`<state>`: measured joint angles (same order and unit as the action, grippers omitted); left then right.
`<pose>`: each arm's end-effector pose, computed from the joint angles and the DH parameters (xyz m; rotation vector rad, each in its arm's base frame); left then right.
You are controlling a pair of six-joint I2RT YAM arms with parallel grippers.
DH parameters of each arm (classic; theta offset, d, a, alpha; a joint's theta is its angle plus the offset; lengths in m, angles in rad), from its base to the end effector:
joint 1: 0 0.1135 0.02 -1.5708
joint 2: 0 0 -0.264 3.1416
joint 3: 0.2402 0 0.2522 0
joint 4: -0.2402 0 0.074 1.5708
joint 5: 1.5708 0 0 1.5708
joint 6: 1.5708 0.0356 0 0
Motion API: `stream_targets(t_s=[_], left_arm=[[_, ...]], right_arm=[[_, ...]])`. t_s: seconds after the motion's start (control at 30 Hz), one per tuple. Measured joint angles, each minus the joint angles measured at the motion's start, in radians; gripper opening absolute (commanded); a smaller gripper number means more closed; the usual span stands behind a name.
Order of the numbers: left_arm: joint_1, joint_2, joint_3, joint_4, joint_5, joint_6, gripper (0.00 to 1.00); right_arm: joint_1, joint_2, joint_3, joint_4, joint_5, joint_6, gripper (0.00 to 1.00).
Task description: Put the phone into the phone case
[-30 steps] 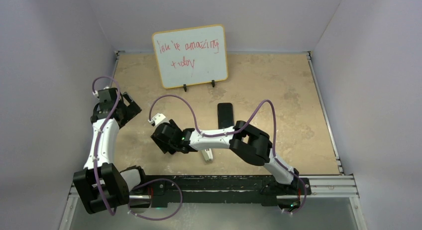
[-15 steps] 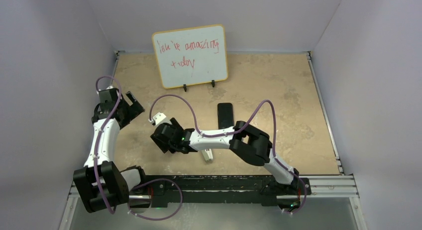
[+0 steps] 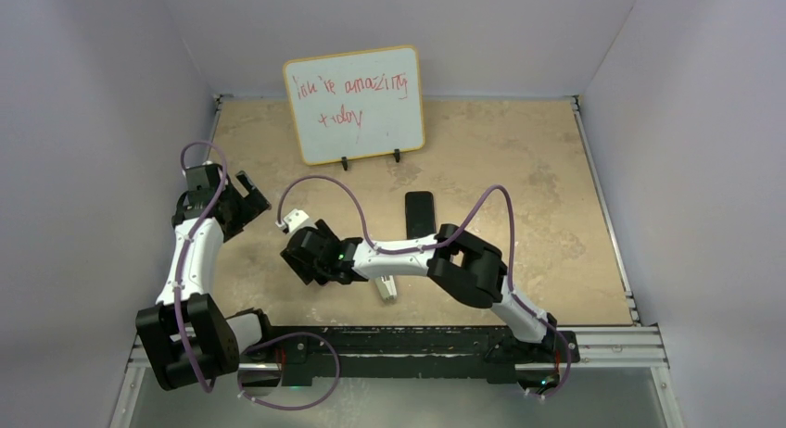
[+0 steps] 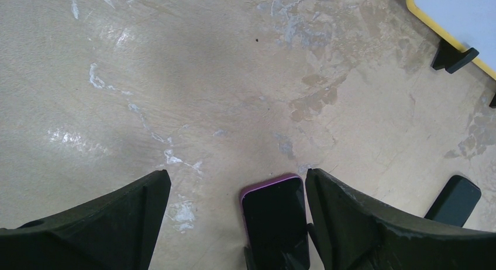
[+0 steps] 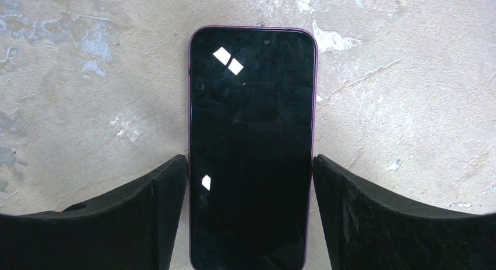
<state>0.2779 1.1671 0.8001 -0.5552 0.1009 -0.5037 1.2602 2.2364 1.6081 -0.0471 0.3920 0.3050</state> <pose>0.2246 0.0604 0.2372 -0.9129 2.3272 -0.2201 0.1657 0.4718 0.1589 -0.8291 2.0607 0.4374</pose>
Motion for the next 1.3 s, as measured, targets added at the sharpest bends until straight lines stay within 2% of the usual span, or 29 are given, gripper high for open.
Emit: stream_targets(t_s=[0.1, 0.3, 0.5, 0.83, 1.3], left_arm=[[0.000, 0.003, 0.000, -0.001, 0.000, 0.000, 0.90], [0.000, 0.003, 0.000, 0.001, 0.020, 0.004, 0.89], [0.000, 0.003, -0.001, 0.005, 0.064, 0.016, 0.87], [-0.002, 0.019, -0.066, 0.066, 0.223, 0.024, 0.83], [-0.073, 0.046, -0.079, 0.117, 0.398, 0.029, 0.79]], right_arm=[[0.000, 0.001, 0.000, 0.000, -0.009, 0.005, 0.76], [-0.004, 0.001, 0.000, -0.002, -0.013, 0.010, 0.60], [-0.010, -0.014, -0.043, 0.040, 0.013, 0.039, 0.51], [-0.111, -0.146, -0.245, 0.086, 0.055, 0.116, 0.46], [-0.254, -0.175, -0.262, 0.073, 0.030, 0.142, 0.42]])
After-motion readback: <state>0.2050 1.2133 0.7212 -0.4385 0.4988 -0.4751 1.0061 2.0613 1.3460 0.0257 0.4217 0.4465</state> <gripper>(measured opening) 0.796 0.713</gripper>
